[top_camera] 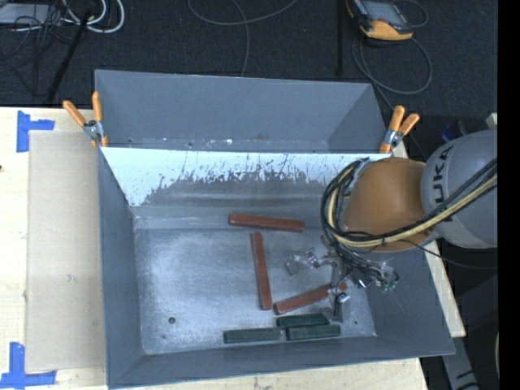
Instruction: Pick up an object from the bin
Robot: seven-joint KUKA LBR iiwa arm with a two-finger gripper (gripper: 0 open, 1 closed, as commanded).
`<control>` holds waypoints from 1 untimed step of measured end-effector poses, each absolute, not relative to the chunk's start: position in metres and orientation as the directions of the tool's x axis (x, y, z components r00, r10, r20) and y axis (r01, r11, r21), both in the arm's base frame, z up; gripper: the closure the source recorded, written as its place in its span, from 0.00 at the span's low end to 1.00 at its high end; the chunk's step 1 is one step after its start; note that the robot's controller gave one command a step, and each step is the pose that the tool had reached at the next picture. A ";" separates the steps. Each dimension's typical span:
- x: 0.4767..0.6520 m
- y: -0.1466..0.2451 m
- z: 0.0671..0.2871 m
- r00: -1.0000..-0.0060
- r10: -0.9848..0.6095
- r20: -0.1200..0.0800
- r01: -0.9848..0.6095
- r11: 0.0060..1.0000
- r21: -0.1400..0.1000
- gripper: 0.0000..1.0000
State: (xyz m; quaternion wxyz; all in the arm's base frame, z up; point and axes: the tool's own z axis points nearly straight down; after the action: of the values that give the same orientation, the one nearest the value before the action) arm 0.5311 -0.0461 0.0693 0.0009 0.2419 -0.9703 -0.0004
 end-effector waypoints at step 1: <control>0.533 -0.046 0.071 -0.883 -0.469 -0.004 -0.469 0.883 -0.002 1.00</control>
Offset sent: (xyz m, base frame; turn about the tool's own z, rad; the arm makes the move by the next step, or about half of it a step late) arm 0.0000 0.0000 0.0000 0.0000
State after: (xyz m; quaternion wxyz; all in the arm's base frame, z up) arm 0.5327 -0.0460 0.0707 -0.0021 0.2418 -0.9703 0.0003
